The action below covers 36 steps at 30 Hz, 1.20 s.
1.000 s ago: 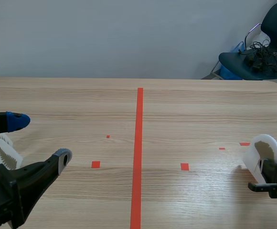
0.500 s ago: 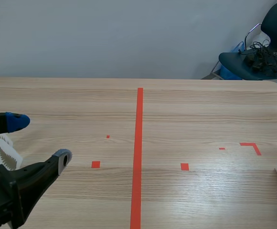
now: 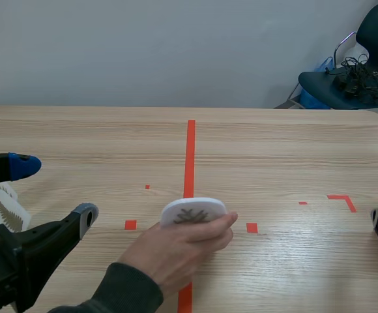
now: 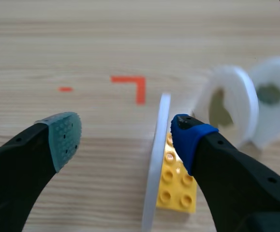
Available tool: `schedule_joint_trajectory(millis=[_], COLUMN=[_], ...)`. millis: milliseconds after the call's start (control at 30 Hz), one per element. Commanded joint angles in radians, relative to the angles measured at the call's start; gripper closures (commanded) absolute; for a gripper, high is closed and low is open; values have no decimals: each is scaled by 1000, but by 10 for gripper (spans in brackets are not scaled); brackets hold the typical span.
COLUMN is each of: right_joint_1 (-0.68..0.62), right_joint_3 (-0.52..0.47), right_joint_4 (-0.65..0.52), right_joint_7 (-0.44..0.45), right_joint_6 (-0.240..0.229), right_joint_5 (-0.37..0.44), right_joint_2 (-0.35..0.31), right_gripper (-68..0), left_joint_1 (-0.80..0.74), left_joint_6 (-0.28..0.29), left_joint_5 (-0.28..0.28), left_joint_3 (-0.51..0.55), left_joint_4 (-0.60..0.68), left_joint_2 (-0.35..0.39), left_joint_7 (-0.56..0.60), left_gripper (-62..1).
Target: Do the leaf sorting experiment
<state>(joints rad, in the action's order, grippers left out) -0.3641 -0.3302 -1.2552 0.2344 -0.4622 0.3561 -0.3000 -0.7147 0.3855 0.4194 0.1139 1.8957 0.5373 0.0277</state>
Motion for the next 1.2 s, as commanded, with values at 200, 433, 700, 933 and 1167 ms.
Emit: schedule_joint_trajectory(millis=[200, 433, 700, 933, 1167], right_joint_1=[-77, -255, -343, -343, -343], right_joint_3=[-109, -109, -109, -109, -109], right_joint_4=[-436, -697, -747, -747, -747], right_joint_7=[-122, -147, -212, -214, -222], right_joint_6=[-50, -113, -164, -163, -159], right_joint_5=[126, 217, 331, 329, 329], right_joint_2=[-50, -138, -193, -193, -192], right_gripper=[-493, -679, -679, -679, -679], left_joint_1=[3, 3, 10, 170, 407], left_joint_6=[2, 2, 51, 51, 49], left_joint_5=[10, 10, -7, -111, -241], left_joint_3=[4, 4, -30, -213, -409], left_joint_4=[6, 6, -3, -168, -473], left_joint_2=[-5, -5, -5, -40, -156], left_joint_7=[13, 13, -6, -17, 95], left_gripper=[-623, -623, -623, -623, -623])
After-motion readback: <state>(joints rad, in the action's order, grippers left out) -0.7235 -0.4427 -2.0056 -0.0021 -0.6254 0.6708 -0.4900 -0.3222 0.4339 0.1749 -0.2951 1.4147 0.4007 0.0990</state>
